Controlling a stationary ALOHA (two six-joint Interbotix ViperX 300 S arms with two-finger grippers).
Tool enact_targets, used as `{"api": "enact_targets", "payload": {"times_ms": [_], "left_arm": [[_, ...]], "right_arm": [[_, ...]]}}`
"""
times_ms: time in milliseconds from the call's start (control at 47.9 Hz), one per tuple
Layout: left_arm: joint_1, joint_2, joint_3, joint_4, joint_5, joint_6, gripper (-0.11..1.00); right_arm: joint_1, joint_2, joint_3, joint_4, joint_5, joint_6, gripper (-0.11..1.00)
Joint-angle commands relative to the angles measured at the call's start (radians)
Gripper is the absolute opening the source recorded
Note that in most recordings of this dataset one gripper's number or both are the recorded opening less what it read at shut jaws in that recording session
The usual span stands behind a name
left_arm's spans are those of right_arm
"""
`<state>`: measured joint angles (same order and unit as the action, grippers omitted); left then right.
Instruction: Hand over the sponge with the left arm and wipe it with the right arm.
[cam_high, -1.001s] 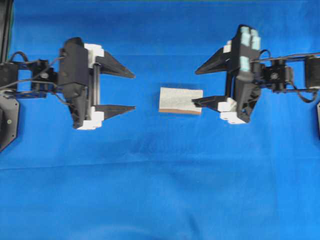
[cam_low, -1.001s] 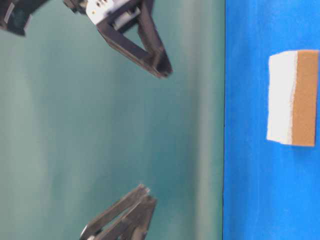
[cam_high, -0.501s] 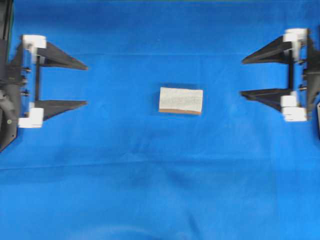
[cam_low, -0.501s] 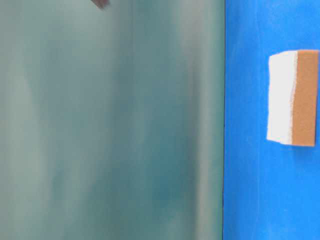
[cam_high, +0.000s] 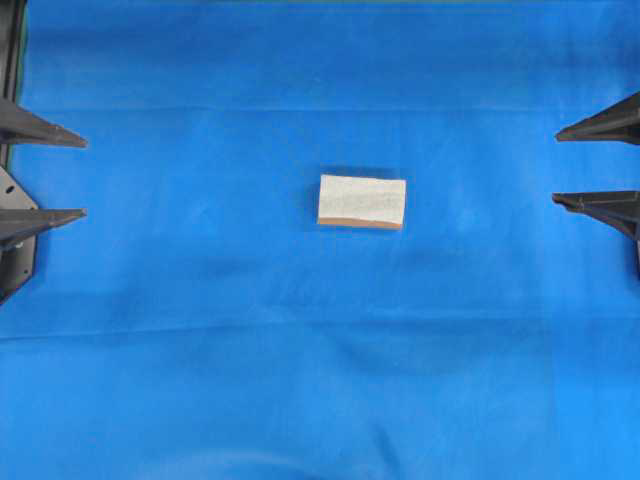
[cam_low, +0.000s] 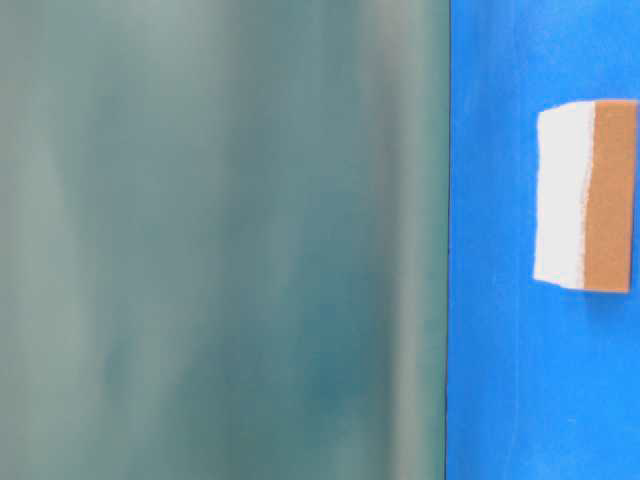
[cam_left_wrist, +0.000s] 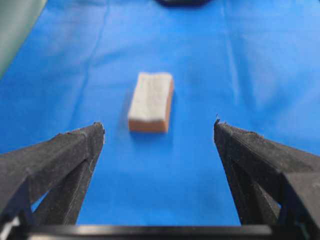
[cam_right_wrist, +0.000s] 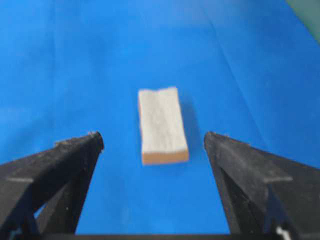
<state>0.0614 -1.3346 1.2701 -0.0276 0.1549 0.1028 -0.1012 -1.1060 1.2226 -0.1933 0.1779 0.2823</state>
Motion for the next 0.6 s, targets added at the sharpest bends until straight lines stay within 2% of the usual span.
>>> {"api": "enact_targets", "payload": {"times_ms": [0,229,584], "left_arm": [[0.000,-0.003,0.000,-0.002,0.009,-0.005,0.89],[0.000,0.000,0.026,-0.002,0.008,-0.009,0.89],[-0.002,-0.008,0.034,-0.005,0.008,-0.009,0.89]], "right_arm": [[0.002,-0.003,0.014,0.009,-0.014,0.000,0.74],[0.002,-0.038,0.101,0.037,-0.089,0.002,0.74],[0.000,-0.058,0.127,0.049,-0.107,0.000,0.74]]}}
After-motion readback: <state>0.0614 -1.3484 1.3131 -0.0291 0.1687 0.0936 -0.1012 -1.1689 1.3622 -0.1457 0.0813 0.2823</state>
